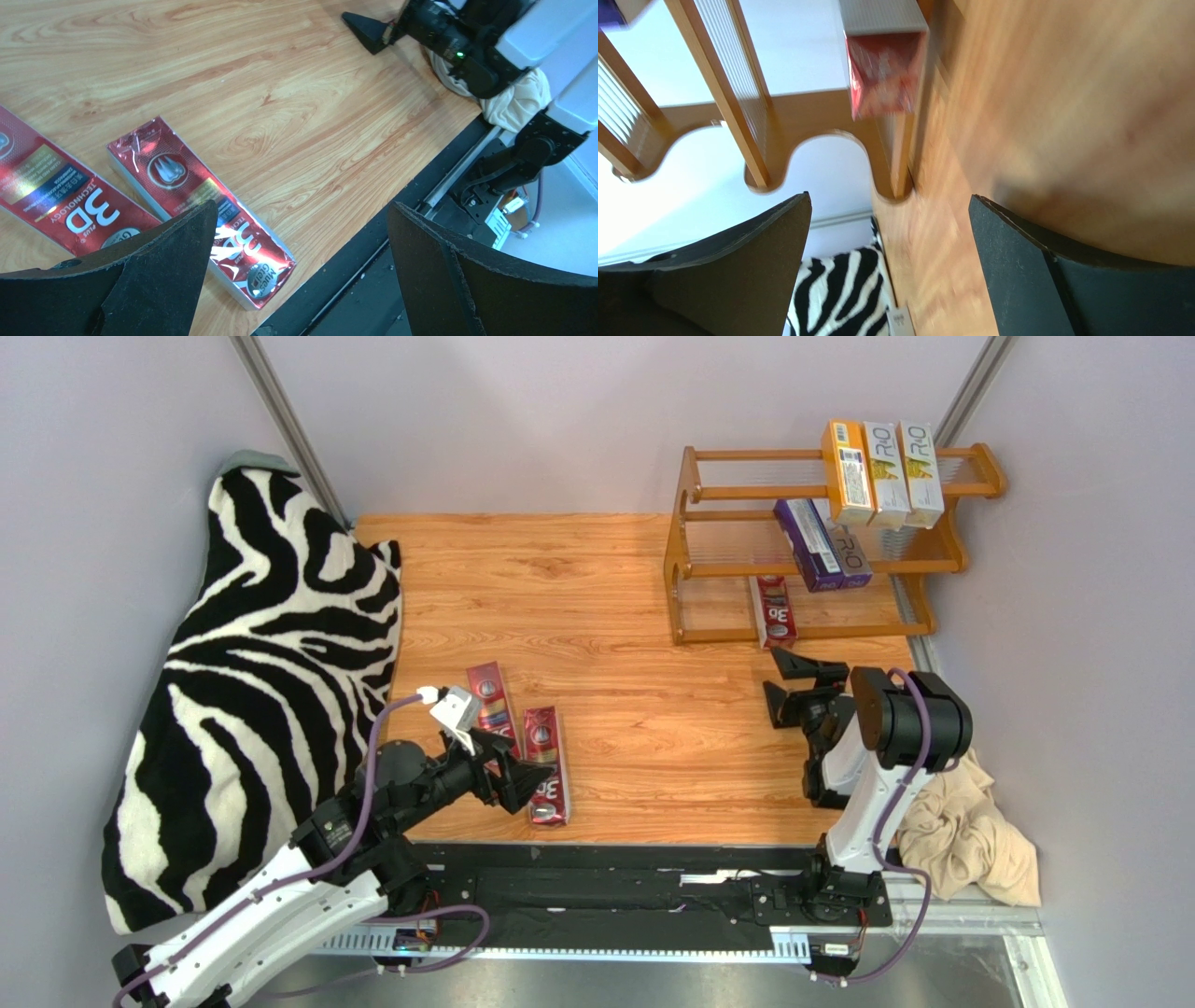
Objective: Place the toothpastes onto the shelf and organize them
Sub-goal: Pick up the toothpaste from the center of the board.
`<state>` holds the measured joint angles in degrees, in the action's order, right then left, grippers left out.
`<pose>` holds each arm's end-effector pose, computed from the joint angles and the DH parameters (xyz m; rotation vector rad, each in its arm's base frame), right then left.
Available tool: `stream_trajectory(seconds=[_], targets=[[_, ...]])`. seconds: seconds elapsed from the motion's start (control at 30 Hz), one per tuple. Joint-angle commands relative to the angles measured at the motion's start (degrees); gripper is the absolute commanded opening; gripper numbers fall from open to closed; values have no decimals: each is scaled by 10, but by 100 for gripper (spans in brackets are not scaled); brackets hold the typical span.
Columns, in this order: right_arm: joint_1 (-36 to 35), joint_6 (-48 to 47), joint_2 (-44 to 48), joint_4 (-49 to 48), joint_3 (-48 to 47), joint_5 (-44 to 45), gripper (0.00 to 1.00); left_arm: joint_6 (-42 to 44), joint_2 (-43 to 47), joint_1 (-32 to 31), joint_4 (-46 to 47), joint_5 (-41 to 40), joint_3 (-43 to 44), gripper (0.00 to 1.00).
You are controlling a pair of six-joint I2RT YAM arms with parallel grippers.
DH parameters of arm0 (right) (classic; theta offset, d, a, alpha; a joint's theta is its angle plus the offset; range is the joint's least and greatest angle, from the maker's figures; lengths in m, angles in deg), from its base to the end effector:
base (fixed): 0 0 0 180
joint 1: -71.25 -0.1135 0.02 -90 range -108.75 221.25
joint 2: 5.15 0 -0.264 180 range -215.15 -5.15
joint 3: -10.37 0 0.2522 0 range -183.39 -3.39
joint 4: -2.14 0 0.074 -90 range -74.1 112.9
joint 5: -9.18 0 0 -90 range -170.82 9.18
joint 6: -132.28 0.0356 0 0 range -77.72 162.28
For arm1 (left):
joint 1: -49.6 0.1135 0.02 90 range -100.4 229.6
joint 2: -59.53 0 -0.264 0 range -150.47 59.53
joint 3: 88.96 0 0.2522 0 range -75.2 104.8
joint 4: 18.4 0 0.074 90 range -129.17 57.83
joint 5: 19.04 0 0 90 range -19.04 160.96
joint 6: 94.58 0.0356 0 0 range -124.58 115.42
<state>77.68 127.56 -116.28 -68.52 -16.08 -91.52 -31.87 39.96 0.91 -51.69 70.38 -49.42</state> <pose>0.2435 -0.0208 0.0822 1.3071 1.4685 1.1144 0.0761 -0.0861 0.2628 0.3460 1.8723 -0.9193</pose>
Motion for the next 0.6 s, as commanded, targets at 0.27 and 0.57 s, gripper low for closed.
stream_trajectory(seconds=[0.27,0.57], targets=[[-5,-149,306,279,84,-60,91,-63,-164,0,-98,-54,103,99],[-25,-309,767,832,-8,30,94,-95,-304,3,-140,-63,147,99]])
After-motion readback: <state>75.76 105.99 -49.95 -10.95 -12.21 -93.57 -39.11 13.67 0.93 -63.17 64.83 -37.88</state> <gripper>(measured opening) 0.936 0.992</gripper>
